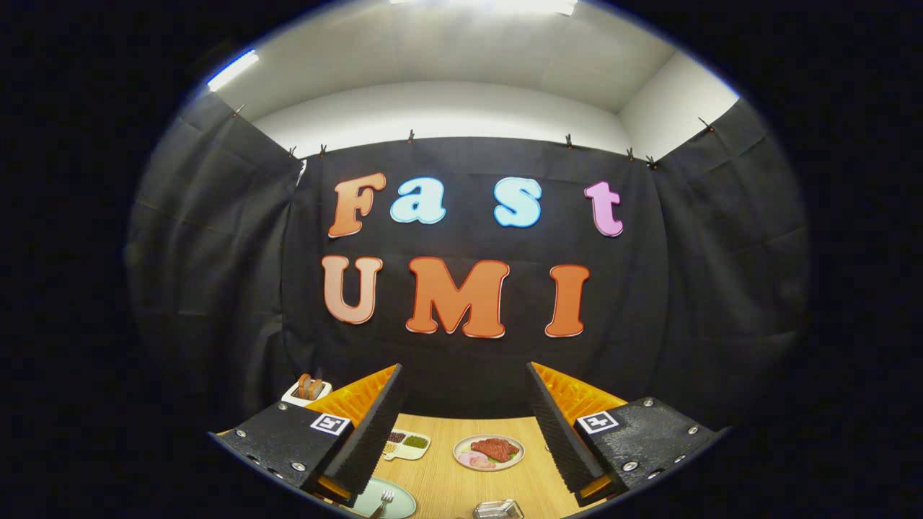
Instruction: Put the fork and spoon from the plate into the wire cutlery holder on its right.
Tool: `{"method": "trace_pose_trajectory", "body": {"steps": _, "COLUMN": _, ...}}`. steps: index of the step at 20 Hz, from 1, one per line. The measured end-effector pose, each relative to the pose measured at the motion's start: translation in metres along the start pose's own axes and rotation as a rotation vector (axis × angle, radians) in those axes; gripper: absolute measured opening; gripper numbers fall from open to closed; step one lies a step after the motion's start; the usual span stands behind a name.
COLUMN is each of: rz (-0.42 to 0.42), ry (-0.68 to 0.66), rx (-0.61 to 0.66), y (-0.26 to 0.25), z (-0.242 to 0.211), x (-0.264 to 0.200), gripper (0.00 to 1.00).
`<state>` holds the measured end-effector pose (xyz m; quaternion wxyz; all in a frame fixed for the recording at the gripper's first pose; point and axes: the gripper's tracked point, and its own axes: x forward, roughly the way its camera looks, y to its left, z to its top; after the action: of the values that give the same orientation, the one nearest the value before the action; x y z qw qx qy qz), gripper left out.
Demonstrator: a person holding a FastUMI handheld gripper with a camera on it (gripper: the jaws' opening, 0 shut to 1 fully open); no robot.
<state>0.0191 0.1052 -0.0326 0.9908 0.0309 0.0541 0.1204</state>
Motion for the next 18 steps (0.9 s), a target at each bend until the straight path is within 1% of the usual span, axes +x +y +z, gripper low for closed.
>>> {"method": "trace_pose_trajectory", "body": {"steps": 3, "rz": 0.043, "ry": 0.129, "rx": 0.003, "y": 0.025, "z": -0.045, "x": 0.002, "gripper": 0.98}}
{"method": "trace_pose_trajectory", "body": {"steps": 6, "rz": 0.092, "ry": 0.249, "rx": 0.036, "y": 0.052, "z": -0.089, "x": 0.005, "gripper": 0.98}}
{"method": "trace_pose_trajectory", "body": {"steps": 9, "rz": 0.135, "ry": 0.418, "rx": 0.068, "y": 0.078, "z": -0.146, "x": 0.004, "gripper": 0.99}}
{"method": "trace_pose_trajectory", "body": {"steps": 11, "rz": 0.148, "ry": 0.527, "rx": 0.080, "y": 0.093, "z": -0.178, "x": 0.002, "gripper": 0.99}}
{"method": "trace_pose_trajectory", "body": {"steps": 14, "rz": 0.176, "ry": 0.659, "rx": 0.072, "y": 0.110, "z": -0.215, "x": -0.008, "gripper": 0.99}}
{"method": "trace_pose_trajectory", "body": {"steps": 18, "rz": 0.207, "ry": 0.841, "rx": 0.027, "y": 0.129, "z": -0.267, "x": -0.021, "gripper": 0.98}}
